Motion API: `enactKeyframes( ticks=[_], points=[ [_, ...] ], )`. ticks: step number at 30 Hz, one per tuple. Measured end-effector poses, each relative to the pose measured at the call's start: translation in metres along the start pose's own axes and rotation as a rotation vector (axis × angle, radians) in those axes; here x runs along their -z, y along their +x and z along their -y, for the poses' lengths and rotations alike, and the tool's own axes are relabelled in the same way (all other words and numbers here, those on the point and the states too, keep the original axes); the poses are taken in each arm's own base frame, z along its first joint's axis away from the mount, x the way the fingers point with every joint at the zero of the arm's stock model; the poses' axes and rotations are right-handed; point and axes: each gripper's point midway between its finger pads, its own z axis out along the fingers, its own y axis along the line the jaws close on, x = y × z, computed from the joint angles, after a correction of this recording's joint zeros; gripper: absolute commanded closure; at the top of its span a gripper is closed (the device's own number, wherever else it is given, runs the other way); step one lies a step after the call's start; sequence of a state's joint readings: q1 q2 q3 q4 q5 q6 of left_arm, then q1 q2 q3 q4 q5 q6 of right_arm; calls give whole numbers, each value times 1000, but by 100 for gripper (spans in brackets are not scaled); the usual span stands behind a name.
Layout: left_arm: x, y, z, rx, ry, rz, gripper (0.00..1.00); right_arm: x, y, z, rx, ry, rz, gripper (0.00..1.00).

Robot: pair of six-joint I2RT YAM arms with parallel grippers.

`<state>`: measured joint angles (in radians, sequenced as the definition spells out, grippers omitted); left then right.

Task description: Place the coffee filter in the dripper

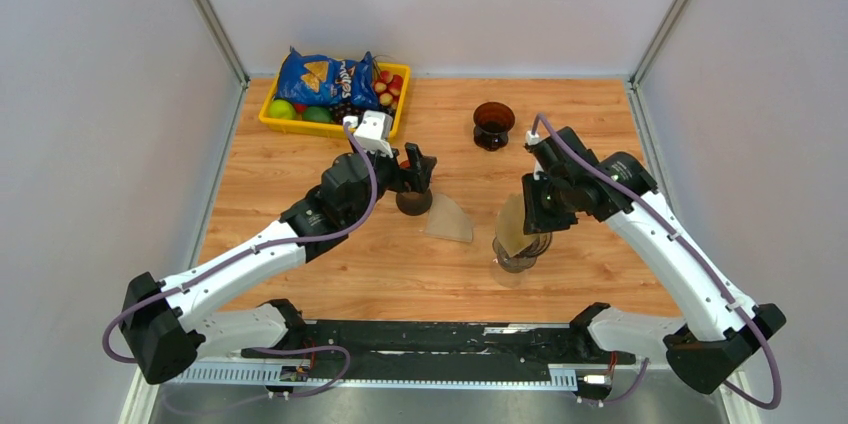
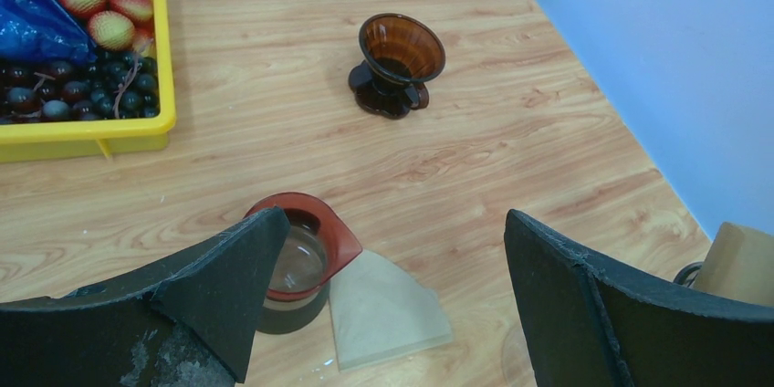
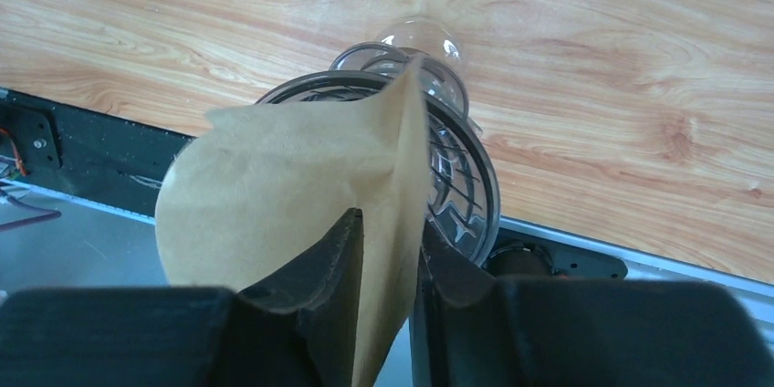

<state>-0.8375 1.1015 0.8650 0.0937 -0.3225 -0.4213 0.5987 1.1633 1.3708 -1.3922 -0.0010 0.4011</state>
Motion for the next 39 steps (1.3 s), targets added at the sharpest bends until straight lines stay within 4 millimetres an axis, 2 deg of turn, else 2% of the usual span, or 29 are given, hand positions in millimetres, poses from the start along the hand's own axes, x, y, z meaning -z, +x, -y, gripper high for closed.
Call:
enactKeyframes(
  ticks=[5, 11, 18, 21, 24, 28, 34, 39],
  points=[
    [0, 0, 0, 0, 2, -1, 0, 1, -2, 5, 5, 25, 16, 58],
    [0, 1, 1, 0, 6, -3, 0, 12, -7, 11, 4, 40, 81, 50],
    [-2, 4, 4, 0, 20, -16, 0, 52, -23, 10, -11, 3, 244, 50],
    [-4, 6, 5, 0, 23, -24, 0, 68, -29, 2, -8, -54, 298, 51],
    [-4, 7, 5, 1, 24, -29, 0, 74, -30, -11, 7, -128, 313, 55],
    [-4, 8, 4, 1, 21, -33, 0, 68, -30, -22, 20, -183, 293, 64],
    [-4, 9, 4, 0, 19, -36, 0, 36, -18, -13, 12, -120, 192, 70],
    [-4, 10, 3, 1, 16, -40, 0, 21, -10, -8, 12, -90, 145, 72]
  ],
)
